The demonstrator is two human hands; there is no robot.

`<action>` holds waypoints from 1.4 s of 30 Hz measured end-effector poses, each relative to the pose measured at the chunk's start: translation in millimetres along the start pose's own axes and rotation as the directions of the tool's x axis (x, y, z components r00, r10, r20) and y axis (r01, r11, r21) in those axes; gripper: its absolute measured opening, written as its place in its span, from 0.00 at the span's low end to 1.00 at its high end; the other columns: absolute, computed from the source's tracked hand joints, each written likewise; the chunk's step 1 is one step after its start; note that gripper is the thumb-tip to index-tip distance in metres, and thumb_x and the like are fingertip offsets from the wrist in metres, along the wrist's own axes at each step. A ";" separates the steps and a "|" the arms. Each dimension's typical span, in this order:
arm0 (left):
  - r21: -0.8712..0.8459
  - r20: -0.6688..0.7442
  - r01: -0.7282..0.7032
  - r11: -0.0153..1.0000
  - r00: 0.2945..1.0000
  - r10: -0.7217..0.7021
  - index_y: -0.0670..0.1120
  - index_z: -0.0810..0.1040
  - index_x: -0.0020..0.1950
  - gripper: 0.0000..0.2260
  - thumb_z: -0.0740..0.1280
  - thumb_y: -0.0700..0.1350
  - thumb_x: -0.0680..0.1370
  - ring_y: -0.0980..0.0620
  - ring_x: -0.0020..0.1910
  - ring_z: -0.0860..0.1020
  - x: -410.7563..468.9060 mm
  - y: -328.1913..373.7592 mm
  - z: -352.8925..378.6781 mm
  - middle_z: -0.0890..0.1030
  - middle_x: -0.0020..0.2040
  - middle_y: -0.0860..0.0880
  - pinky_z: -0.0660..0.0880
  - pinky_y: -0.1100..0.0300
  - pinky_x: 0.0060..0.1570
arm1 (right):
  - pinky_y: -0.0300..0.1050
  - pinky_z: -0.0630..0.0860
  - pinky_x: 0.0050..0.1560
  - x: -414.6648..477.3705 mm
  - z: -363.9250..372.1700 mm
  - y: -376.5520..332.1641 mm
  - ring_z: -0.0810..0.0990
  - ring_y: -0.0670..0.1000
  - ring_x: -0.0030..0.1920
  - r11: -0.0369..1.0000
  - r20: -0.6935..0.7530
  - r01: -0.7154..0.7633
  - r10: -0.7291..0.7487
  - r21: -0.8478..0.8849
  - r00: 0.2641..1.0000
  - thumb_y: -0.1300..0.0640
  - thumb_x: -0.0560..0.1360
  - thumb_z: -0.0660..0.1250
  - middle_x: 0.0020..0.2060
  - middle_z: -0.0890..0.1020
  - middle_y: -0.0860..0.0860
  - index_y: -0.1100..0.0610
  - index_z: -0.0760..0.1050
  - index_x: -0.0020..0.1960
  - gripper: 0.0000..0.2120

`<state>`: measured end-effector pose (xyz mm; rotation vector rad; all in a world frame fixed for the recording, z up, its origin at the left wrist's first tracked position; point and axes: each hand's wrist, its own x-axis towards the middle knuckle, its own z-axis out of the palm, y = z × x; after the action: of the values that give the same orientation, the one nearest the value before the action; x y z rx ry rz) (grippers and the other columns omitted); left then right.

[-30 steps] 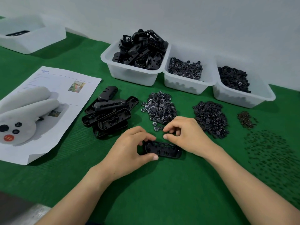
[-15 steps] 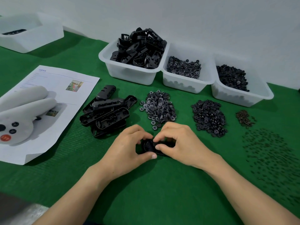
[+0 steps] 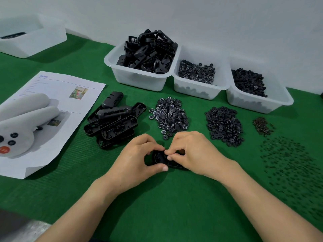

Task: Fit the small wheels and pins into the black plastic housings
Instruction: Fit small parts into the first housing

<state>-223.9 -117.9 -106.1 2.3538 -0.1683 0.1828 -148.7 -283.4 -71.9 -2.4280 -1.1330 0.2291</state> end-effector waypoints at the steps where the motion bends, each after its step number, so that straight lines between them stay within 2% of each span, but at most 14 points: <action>1: 0.003 0.001 0.001 1.000 1.000 -0.001 0.50 0.80 0.54 0.20 0.74 0.55 0.65 0.60 0.44 0.71 -0.1 -0.1 0.0 0.74 0.47 0.55 0.69 0.69 0.45 | 0.46 0.74 0.44 0.7 0.0 -0.7 0.78 0.50 0.43 0.999 0.024 0.013 -0.012 -0.049 1.000 0.53 0.71 0.70 0.43 0.80 0.48 0.50 0.83 0.46 0.05; 3: 0.001 0.001 0.002 1.000 1.000 -0.002 0.50 0.80 0.54 0.20 0.74 0.55 0.65 0.60 0.44 0.71 -0.1 0.0 -0.1 0.74 0.47 0.55 0.69 0.68 0.45 | 0.43 0.73 0.44 1.7 -2.7 0.5 0.78 0.50 0.44 0.996 0.073 0.030 -0.024 -0.080 0.997 0.53 0.71 0.70 0.43 0.80 0.47 0.48 0.83 0.47 0.06; 4: -0.003 0.003 0.003 1.000 1.000 -0.003 0.50 0.80 0.54 0.20 0.74 0.55 0.65 0.60 0.44 0.71 -0.3 0.1 -0.2 0.74 0.47 0.55 0.69 0.68 0.46 | 0.43 0.73 0.45 3.0 -5.3 2.4 0.78 0.48 0.43 0.999 0.078 0.025 -0.022 -0.043 0.997 0.53 0.71 0.71 0.42 0.81 0.46 0.48 0.83 0.48 0.06; 7: 0.001 0.014 0.010 1.000 1.000 -0.010 0.51 0.79 0.55 0.20 0.74 0.55 0.65 0.61 0.45 0.71 -0.7 -0.1 -0.9 0.73 0.48 0.57 0.68 0.71 0.46 | 0.41 0.73 0.45 13.6 -10.2 11.0 0.76 0.41 0.37 0.996 -0.083 -0.047 0.053 0.074 0.995 0.55 0.71 0.71 0.39 0.81 0.44 0.49 0.82 0.50 0.08; 9: -0.002 0.017 0.015 1.000 1.000 -0.015 0.52 0.79 0.55 0.20 0.74 0.55 0.65 0.61 0.45 0.71 -1.3 -0.5 -0.7 0.73 0.48 0.57 0.67 0.72 0.46 | 0.45 0.74 0.47 22.6 -6.7 14.6 0.75 0.43 0.39 0.996 -0.137 -0.086 0.088 0.022 0.987 0.55 0.73 0.69 0.41 0.80 0.46 0.49 0.81 0.52 0.09; 13: -0.010 0.021 0.023 1.000 1.000 -0.023 0.52 0.78 0.56 0.20 0.73 0.55 0.66 0.62 0.45 0.70 -1.4 0.6 -0.7 0.73 0.49 0.58 0.67 0.73 0.45 | 0.46 0.73 0.46 29.8 4.6 15.5 0.75 0.50 0.44 0.991 -0.069 -0.057 0.049 -0.122 0.996 0.53 0.74 0.66 0.42 0.76 0.46 0.46 0.80 0.52 0.08; 17: -0.009 0.025 0.025 1.000 0.999 -0.025 0.52 0.78 0.56 0.20 0.73 0.55 0.66 0.61 0.45 0.70 -1.2 0.2 -1.3 0.73 0.49 0.58 0.67 0.72 0.46 | 0.47 0.75 0.42 24.2 2.9 22.2 0.72 0.45 0.37 0.997 -0.098 -0.051 0.046 -0.051 0.994 0.58 0.70 0.70 0.39 0.76 0.44 0.48 0.78 0.42 0.06; 19: -0.011 0.025 0.025 1.000 0.999 -0.025 0.53 0.78 0.56 0.20 0.73 0.55 0.66 0.61 0.45 0.70 -1.4 -0.8 -1.5 0.73 0.49 0.58 0.67 0.72 0.46 | 0.46 0.75 0.41 19.1 2.7 25.2 0.72 0.42 0.34 0.998 -0.087 -0.061 0.062 0.011 0.994 0.60 0.69 0.71 0.39 0.77 0.44 0.49 0.78 0.43 0.08; 22: -0.008 0.022 0.026 1.000 0.999 -0.025 0.54 0.78 0.56 0.20 0.73 0.55 0.66 0.61 0.45 0.71 -1.3 -0.9 -1.1 0.73 0.49 0.58 0.68 0.72 0.46 | 0.38 0.71 0.40 15.8 4.5 27.5 0.70 0.40 0.30 0.995 -0.116 -0.090 0.096 0.052 0.989 0.59 0.69 0.72 0.38 0.75 0.43 0.53 0.80 0.48 0.08; 26: -0.011 0.020 0.026 1.000 0.999 -0.025 0.53 0.78 0.56 0.20 0.73 0.55 0.66 0.61 0.46 0.71 -1.7 -0.1 -0.8 0.73 0.49 0.58 0.67 0.72 0.46 | 0.40 0.72 0.42 18.2 7.3 27.1 0.69 0.36 0.31 0.995 -0.145 -0.098 0.101 0.031 0.984 0.58 0.69 0.72 0.38 0.76 0.45 0.55 0.81 0.46 0.06; 32: 0.004 0.018 0.028 1.000 0.999 -0.028 0.53 0.77 0.57 0.21 0.73 0.55 0.66 0.61 0.45 0.71 -2.0 0.0 -1.2 0.72 0.49 0.59 0.66 0.73 0.46 | 0.38 0.69 0.40 17.7 11.0 26.8 0.69 0.37 0.32 0.990 -0.187 -0.136 0.139 0.029 0.972 0.55 0.68 0.73 0.37 0.75 0.44 0.54 0.78 0.42 0.06; 38: 0.010 0.018 0.026 1.000 1.000 -0.026 0.52 0.78 0.57 0.21 0.74 0.55 0.66 0.61 0.45 0.71 -2.1 0.9 -1.2 0.73 0.49 0.58 0.67 0.72 0.46 | 0.45 0.74 0.42 20.5 12.5 22.6 0.74 0.45 0.37 0.986 -0.180 -0.164 0.162 0.004 0.970 0.53 0.69 0.71 0.39 0.76 0.47 0.53 0.79 0.41 0.04; 42: 0.009 0.026 0.025 1.000 0.999 -0.026 0.52 0.77 0.57 0.21 0.73 0.55 0.66 0.61 0.45 0.71 -1.6 1.6 -0.8 0.73 0.49 0.58 0.67 0.72 0.46 | 0.37 0.71 0.37 11.3 6.3 28.0 0.71 0.41 0.31 0.972 -0.206 -0.135 0.175 0.195 0.963 0.59 0.68 0.72 0.35 0.78 0.46 0.53 0.80 0.37 0.03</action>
<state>-225.8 -118.4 -104.7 2.3662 -0.1501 0.1411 -124.3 -288.5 -89.9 -2.3157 -0.7900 0.1001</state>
